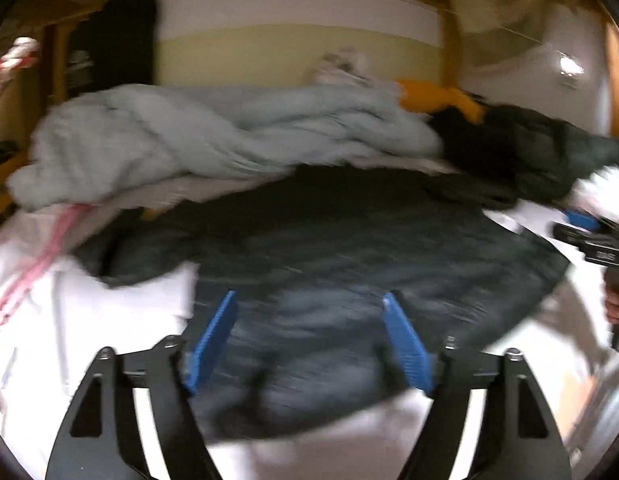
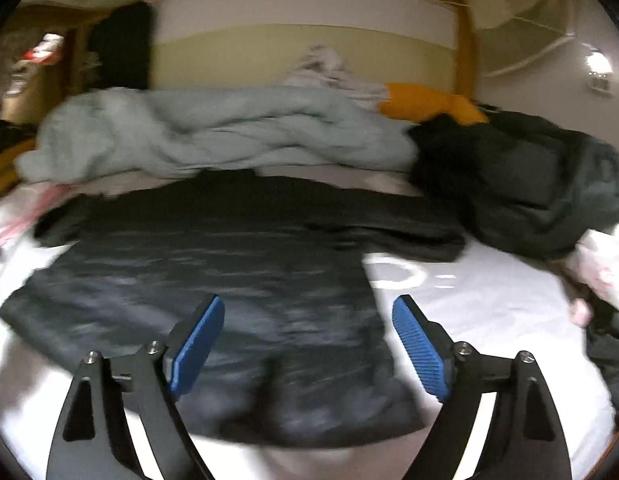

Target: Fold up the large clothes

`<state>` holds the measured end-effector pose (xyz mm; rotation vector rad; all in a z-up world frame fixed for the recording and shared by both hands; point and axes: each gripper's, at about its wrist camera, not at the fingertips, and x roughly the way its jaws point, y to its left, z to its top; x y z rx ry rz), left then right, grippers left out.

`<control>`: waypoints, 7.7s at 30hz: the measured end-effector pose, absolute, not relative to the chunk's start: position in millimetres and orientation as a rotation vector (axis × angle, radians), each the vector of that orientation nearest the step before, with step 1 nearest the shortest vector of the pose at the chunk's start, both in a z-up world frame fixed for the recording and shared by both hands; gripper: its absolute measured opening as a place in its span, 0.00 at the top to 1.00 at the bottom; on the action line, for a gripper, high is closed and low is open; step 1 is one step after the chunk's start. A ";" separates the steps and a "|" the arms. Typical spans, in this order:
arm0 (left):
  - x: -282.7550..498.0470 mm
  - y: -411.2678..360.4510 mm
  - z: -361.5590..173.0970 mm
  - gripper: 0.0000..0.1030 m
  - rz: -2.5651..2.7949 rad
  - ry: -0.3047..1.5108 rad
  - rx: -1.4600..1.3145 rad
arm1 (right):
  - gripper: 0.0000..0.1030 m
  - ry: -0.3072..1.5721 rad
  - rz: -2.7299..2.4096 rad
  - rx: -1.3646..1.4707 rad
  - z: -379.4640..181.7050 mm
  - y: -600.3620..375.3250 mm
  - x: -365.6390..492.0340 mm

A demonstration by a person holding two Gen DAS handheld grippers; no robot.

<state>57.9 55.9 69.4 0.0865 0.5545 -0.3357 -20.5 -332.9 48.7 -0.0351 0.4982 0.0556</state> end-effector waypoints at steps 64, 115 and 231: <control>68.1 23.0 -24.8 0.75 -0.191 0.713 0.469 | 0.68 0.700 -0.090 -0.563 -52.2 -296.4 -10.7; 167.2 113.1 37.1 0.20 -0.053 0.763 0.161 | 0.18 0.855 -0.040 0.025 0.0 -387.6 87.7; 144.6 60.1 82.1 0.36 -0.168 0.560 0.153 | 0.18 0.862 -0.067 0.005 32.1 -354.1 109.9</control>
